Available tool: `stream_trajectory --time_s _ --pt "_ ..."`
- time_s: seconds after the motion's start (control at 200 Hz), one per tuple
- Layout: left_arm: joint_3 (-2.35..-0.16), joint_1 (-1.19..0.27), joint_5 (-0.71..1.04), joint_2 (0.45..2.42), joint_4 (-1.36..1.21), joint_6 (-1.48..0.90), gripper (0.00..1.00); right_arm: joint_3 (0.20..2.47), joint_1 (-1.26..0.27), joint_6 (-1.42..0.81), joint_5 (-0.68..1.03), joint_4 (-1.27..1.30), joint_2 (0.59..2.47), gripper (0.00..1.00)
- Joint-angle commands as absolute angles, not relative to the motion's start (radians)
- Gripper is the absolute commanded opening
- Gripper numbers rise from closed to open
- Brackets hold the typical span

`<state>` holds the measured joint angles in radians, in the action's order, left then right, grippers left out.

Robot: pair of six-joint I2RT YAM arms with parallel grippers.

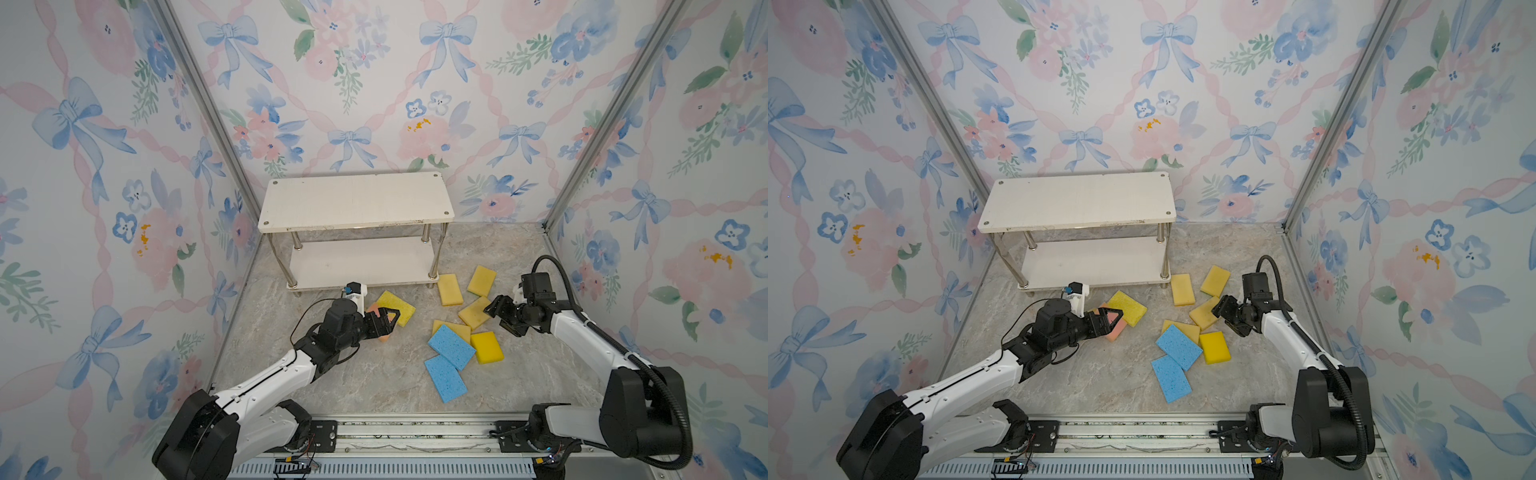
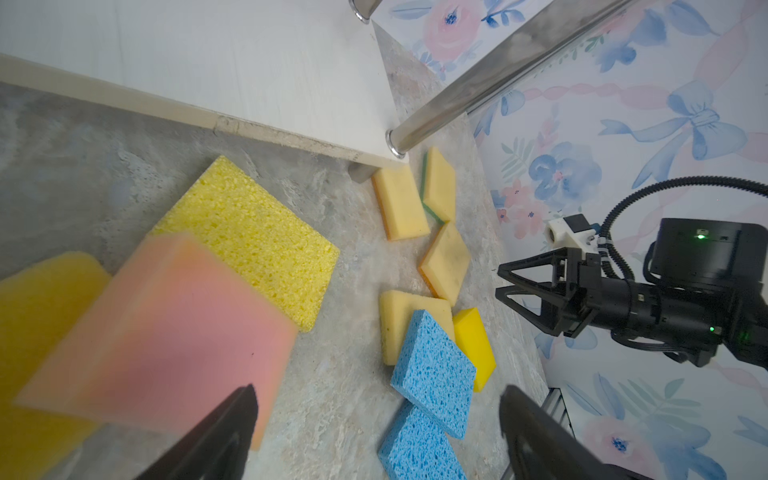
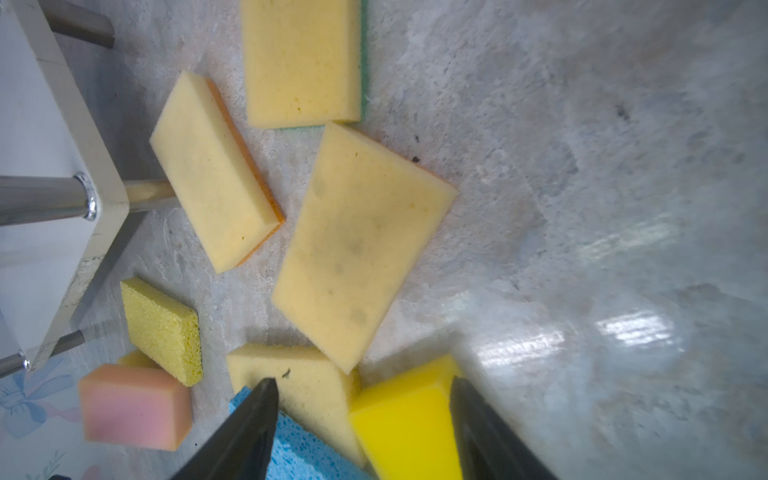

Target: Place and organize the cleaning sponges onto the shelf

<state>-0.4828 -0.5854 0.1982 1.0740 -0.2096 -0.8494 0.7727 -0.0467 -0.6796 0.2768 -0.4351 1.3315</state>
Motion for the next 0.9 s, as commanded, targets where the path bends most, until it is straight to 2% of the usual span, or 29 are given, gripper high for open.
stream_trajectory --time_s 0.0,0.895 --pt "-0.462 -0.561 0.234 1.055 -0.189 -0.838 0.92 0.755 -0.027 -0.729 0.285 -0.354 1.363 0.66" --pt "-0.423 -0.452 0.313 1.034 -0.189 -0.834 0.9 0.765 -0.02 -0.769 0.334 -0.156 1.65 0.5"
